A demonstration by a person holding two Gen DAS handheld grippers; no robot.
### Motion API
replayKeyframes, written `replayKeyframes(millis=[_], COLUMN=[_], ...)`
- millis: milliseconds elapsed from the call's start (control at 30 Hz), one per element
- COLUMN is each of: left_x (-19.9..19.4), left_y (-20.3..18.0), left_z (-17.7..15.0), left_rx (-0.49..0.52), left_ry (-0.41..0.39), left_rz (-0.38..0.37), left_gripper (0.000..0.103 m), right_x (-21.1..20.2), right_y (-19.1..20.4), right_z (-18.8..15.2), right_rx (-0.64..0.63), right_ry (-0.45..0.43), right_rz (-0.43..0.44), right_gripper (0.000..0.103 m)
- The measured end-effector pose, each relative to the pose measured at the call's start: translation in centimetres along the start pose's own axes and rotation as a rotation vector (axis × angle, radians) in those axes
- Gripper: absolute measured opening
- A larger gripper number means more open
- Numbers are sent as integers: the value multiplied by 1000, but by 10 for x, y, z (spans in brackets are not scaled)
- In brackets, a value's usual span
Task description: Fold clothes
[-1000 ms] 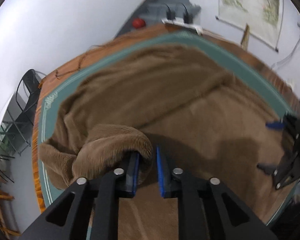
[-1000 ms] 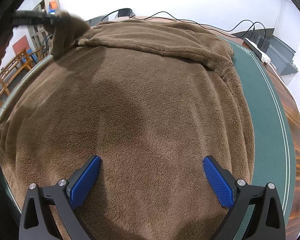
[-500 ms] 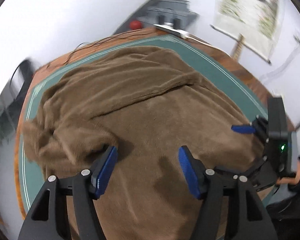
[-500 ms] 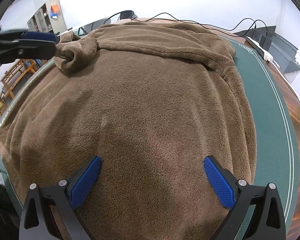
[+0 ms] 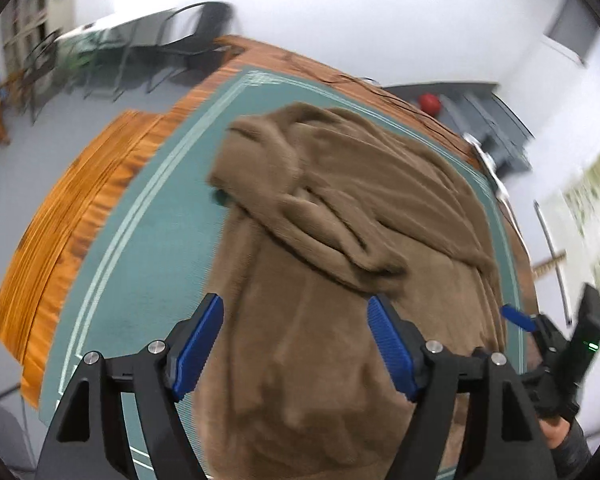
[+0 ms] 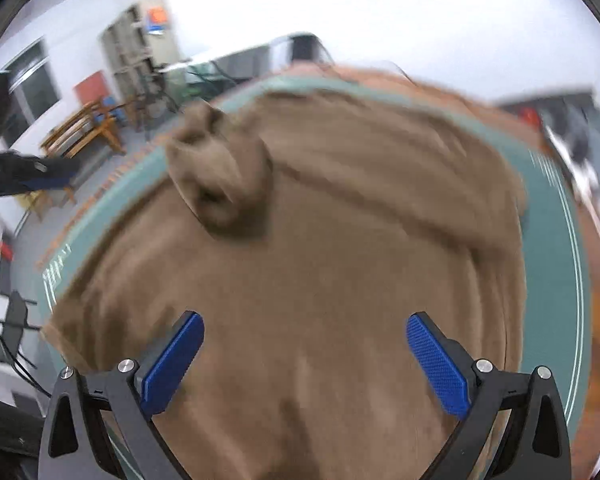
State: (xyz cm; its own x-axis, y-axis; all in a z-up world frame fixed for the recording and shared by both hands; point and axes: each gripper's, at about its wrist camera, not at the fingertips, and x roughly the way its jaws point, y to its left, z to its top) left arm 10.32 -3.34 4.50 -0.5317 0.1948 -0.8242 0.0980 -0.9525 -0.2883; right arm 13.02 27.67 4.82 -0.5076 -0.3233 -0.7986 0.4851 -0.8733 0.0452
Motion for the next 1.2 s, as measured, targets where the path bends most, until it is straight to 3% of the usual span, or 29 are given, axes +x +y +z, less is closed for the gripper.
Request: replayKeyframes(millis=[167,300,333,400,433,500,633,833,1000,1033,1067,1100,1200], left_x=[18,38,42,54,58,68,86,108,118,120,123,124,124], left_y=[32,48,52,59,61,66,69,59,48,46,43,43,47], left_z=[22,34,36,40,42,46,57,71,75,75,76,77,82], left_rx=[-85,-95,-102,-114,-116,-116,-119,-95,-56,-48,-40,-35,-28], left_ry=[23,58,68,95,104,122,147,166,189,194,198,199,197], left_rz=[-14,-4,-7,-11,-10,-8,-18,-38,-37,-37,-36,-30,-15], left_gripper=[78,78,78,78,78,78,78,78,78,78,78,78,78], right_x=[30,80,92,115,126,131,104,66,63,63,62,61,55], right_y=[55,81,82,79,71,51,-8,-85,-107,-108,-109,-110,-111], right_z=[56,81,85,89,93,99,97,60,17,11,6,2,10], right_rx=[-257,-315,-315,-295,-246,-149,54,273,412,426,442,457,462], right_ry=[-24,43,61,104,129,123,40,43,85,86,79,72,33], right_rz=[8,65,68,73,76,71,-21,-135,-82,-87,-78,-70,-71], right_gripper=[103,101,93,59,30,31,30,30,33,46,67,73,74])
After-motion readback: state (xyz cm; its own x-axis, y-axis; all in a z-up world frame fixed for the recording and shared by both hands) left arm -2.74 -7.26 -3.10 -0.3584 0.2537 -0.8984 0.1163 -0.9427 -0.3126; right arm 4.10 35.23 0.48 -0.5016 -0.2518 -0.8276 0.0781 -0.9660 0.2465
